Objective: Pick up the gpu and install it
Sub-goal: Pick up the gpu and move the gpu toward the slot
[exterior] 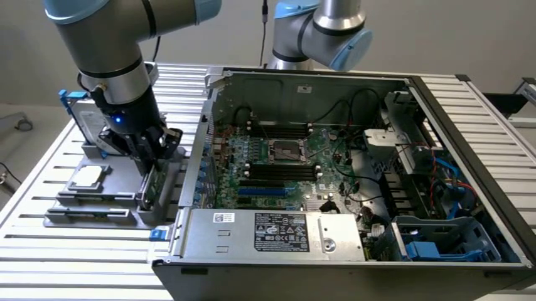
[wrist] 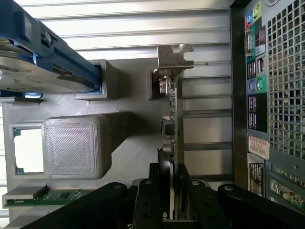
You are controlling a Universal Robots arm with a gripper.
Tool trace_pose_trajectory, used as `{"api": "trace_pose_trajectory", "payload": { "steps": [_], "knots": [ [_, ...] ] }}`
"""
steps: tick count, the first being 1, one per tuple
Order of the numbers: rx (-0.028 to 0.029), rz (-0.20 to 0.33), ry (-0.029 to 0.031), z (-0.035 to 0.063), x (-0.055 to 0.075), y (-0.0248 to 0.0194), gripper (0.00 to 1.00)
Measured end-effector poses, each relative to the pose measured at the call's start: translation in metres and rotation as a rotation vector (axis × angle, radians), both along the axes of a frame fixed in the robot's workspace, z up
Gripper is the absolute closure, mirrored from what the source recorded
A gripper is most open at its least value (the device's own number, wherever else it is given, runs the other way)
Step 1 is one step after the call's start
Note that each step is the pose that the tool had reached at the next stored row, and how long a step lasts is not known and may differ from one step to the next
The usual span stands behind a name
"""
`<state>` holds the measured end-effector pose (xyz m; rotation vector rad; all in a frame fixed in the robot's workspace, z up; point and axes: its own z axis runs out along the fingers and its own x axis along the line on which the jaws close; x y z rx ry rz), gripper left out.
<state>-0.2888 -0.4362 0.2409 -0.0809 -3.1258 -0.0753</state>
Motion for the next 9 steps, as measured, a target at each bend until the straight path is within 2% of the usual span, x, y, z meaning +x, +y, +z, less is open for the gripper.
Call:
{"api": "trace_pose_trajectory", "payload": {
  "steps": [9],
  "knots": [
    [0.0000, 0.000, 0.0000, 0.0000, 0.0000, 0.0000, 0.74]
  ]
}}
